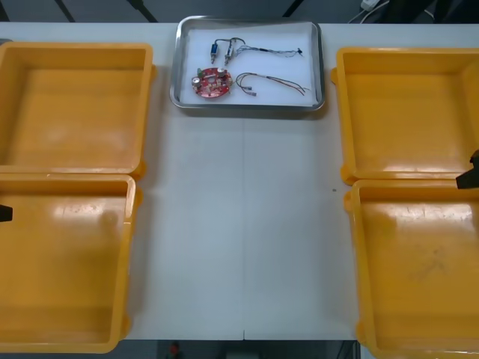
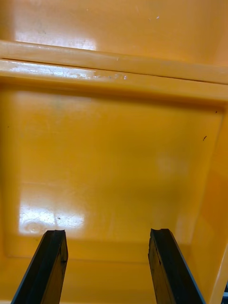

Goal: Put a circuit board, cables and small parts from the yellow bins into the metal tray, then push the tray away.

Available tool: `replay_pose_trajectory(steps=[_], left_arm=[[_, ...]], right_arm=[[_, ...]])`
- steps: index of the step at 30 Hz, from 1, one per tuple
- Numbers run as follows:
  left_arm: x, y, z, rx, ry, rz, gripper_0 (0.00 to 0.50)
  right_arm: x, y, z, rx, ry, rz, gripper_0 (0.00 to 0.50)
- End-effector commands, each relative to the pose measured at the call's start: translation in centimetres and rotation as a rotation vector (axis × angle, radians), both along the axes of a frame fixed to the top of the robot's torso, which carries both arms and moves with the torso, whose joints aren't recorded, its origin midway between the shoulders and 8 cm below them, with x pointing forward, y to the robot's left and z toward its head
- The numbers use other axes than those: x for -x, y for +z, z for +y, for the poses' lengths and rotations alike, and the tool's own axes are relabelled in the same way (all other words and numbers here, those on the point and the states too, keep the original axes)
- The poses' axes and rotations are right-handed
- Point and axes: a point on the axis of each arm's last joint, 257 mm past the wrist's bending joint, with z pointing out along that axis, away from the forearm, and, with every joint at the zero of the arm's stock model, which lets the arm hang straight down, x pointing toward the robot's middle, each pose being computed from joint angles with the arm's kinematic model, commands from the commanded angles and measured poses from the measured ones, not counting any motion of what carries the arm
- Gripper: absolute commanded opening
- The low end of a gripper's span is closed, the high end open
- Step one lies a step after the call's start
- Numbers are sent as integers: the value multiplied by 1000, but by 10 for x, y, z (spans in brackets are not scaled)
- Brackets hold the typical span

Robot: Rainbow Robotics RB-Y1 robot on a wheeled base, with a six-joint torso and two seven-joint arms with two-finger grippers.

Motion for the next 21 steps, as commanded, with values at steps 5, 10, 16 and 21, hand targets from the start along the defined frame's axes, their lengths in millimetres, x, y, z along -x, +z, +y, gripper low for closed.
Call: replay_pose_trajectory(steps=[5,10,16,21], left_arm=[[6,5,7,-77,-57,6,500],[6,5,7,-77,-57,6,500],[6,5,7,-77,-57,6,500],[6,5,7,-77,-57,6,500]], right_arm=[[25,-1,-39,34,-108,25,500],[32,-8,-44,34,-123,40,500],[32,-8,-47,42,-125,40,500],[32,-8,-47,42,-125,40,500]])
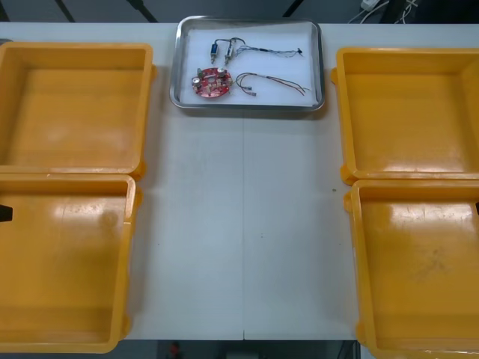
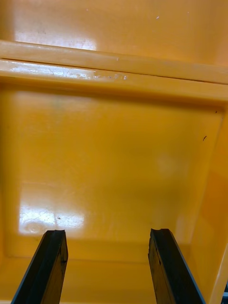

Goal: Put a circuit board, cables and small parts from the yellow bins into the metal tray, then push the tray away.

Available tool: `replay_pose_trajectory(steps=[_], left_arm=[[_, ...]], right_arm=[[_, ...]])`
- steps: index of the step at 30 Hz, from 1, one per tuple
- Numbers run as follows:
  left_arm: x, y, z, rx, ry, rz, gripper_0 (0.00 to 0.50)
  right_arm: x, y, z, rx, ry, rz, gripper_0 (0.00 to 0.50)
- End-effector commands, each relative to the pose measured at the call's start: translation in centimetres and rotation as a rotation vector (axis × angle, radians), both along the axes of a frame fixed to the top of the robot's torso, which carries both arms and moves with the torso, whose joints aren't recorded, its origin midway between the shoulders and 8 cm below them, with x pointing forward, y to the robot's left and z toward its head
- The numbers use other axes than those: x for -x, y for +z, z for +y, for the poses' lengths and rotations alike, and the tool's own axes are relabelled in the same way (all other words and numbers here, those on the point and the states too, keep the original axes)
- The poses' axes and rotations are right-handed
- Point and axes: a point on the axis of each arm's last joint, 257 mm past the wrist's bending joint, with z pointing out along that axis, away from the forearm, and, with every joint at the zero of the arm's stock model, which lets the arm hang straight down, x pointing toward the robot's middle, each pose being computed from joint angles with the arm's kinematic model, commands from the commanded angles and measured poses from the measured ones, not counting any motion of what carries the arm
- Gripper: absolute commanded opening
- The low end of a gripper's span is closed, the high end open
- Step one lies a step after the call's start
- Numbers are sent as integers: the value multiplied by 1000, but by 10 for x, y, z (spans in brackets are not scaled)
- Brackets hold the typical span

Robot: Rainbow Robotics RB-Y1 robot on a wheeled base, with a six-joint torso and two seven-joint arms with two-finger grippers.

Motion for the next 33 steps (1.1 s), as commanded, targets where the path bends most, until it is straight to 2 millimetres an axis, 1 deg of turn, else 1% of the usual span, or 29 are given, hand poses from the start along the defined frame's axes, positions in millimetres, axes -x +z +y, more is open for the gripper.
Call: replay_pose_trajectory(steps=[1,33], left_arm=[[6,5,7,-77,-57,6,500],[6,5,7,-77,-57,6,500]], right_arm=[[2,18,-16,36,-50,-33,500],[2,18,-16,36,-50,-33,500]])
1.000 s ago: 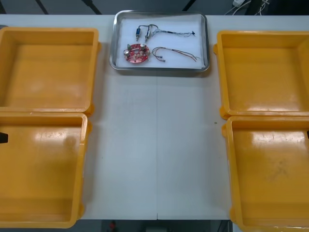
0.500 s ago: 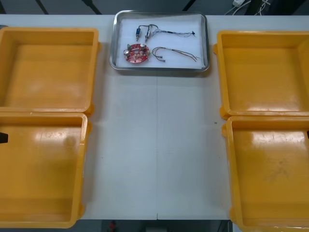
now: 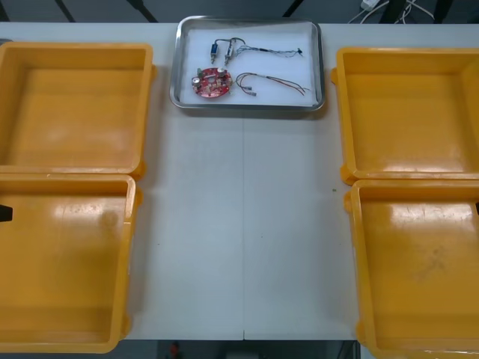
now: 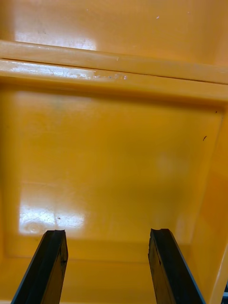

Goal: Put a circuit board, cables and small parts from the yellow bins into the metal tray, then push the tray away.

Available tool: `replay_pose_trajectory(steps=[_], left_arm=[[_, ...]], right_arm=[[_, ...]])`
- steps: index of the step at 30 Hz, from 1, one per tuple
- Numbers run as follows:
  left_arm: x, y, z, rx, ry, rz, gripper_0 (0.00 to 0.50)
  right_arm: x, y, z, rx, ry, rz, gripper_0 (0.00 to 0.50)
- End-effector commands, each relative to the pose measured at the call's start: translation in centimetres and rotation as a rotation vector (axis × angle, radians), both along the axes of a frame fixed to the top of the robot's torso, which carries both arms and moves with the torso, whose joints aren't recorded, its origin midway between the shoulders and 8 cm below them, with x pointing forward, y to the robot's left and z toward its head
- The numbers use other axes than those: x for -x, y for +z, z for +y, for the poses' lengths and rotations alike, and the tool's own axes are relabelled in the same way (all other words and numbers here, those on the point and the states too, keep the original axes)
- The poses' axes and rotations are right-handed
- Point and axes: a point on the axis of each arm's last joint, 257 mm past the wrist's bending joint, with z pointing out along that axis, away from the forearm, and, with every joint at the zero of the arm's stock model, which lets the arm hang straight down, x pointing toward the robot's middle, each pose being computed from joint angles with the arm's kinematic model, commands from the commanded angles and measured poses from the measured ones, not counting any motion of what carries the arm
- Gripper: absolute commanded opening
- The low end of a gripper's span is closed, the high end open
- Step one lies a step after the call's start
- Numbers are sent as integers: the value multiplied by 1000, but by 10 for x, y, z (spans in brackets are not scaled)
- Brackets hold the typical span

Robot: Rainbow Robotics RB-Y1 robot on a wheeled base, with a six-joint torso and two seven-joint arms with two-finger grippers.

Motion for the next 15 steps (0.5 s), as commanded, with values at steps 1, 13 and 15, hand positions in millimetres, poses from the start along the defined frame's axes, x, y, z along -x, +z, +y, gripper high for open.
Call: replay_pose_trajectory(steps=[1,13,15], left_arm=[[6,5,7,-77,-57,6,500],[6,5,7,-77,-57,6,500],[6,5,7,-77,-57,6,500]], right_arm=[[2,18,-16,36,-50,-33,500],[2,18,-16,36,-50,-33,500],[2,18,-16,36,-50,-33,500]])
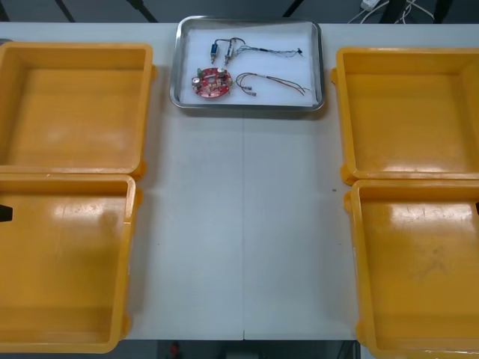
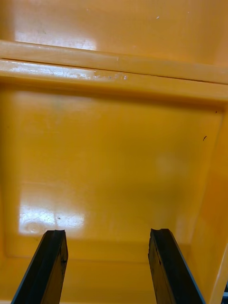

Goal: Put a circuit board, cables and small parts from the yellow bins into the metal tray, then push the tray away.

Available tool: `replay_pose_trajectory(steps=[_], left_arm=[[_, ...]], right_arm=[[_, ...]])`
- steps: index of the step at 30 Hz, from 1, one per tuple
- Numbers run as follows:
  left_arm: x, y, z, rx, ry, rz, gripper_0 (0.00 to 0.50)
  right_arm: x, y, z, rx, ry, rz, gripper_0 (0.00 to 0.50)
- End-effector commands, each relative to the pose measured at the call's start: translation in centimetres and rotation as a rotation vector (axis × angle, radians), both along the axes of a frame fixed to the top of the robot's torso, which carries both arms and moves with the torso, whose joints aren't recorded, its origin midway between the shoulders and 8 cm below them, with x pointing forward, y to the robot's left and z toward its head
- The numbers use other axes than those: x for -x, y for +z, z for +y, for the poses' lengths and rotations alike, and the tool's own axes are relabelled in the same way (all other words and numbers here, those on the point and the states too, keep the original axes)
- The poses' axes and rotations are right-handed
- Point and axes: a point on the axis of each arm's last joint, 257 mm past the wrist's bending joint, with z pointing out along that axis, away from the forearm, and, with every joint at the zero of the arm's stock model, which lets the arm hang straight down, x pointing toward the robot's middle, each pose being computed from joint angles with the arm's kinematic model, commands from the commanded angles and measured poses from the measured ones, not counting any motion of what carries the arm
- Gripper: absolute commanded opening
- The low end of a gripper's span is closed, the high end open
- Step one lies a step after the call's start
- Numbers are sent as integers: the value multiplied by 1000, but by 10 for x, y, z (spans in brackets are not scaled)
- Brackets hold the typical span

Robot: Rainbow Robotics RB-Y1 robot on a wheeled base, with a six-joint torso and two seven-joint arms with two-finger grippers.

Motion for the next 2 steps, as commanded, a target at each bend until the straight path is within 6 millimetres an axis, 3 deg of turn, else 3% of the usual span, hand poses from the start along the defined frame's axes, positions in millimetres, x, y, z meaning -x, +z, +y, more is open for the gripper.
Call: replay_pose_trajectory(steps=[1,2], left_arm=[[6,5,7,-77,-57,6,500],[6,5,7,-77,-57,6,500]], right_arm=[[2,18,-16,36,-50,-33,500],[2,18,-16,36,-50,-33,500]])
